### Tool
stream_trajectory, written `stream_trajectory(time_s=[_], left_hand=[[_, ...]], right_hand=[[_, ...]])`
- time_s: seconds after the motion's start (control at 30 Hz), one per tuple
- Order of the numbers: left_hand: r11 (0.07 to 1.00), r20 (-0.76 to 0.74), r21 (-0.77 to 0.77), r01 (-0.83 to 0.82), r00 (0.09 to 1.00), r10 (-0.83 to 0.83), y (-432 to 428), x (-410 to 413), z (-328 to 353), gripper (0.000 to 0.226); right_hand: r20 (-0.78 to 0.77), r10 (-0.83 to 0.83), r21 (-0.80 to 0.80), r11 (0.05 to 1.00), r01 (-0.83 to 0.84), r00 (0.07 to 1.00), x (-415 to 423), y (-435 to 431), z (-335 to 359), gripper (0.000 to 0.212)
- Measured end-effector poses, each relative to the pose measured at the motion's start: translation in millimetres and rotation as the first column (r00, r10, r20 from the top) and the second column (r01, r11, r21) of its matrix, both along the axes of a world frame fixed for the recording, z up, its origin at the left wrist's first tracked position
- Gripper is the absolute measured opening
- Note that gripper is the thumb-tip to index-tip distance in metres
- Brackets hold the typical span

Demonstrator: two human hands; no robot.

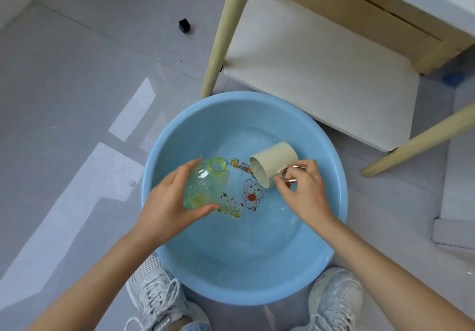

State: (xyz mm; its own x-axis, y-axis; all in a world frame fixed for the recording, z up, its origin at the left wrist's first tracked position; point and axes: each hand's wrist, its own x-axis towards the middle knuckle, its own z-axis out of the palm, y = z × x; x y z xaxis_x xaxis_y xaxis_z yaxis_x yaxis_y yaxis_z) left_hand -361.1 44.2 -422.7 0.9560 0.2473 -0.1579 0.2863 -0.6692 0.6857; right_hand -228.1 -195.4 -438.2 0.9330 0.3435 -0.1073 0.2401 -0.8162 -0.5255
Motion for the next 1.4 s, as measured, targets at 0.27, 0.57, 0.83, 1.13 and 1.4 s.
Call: stream_trajectory(time_s=[0.27, 0.57, 0.83, 1.13, 1.4], left_hand=[[1.000, -0.024, 0.028, 0.009, 1.000, -0.009, -2.7, 3.7, -4.0, 0.087], [0.986, -0.332, 0.163, 0.022, 0.943, 0.034, -21.3, 42.8, -32.4, 0.103], [0.883, -0.430, 0.430, 0.189, 0.903, 0.016, -39.8, 71.8, -49.1, 0.095], [0.769, -0.463, 0.574, 0.282, 0.886, 0.021, -49.7, 83.1, -66.2, 0.099], [0.741, -0.463, 0.609, 0.282, 0.885, 0.043, -55.4, 82.2, -69.3, 0.087]], right_hand=[[-0.144, -0.123, 0.043, 0.990, 0.131, 0.982, 8.9, -19.5, 8.6, 0.026], [-0.078, -0.053, -0.044, 0.998, 0.050, 0.996, -5.8, -22.7, -13.2, 0.019], [-0.154, -0.036, -0.275, 0.961, -0.008, 0.987, -16.3, -20.8, -27.1, 0.029], [-0.179, 0.001, -0.436, 0.897, -0.080, 0.984, -25.0, -22.8, -32.0, 0.036], [-0.173, 0.028, -0.460, 0.881, -0.106, 0.985, -25.7, -21.9, -37.2, 0.042]])
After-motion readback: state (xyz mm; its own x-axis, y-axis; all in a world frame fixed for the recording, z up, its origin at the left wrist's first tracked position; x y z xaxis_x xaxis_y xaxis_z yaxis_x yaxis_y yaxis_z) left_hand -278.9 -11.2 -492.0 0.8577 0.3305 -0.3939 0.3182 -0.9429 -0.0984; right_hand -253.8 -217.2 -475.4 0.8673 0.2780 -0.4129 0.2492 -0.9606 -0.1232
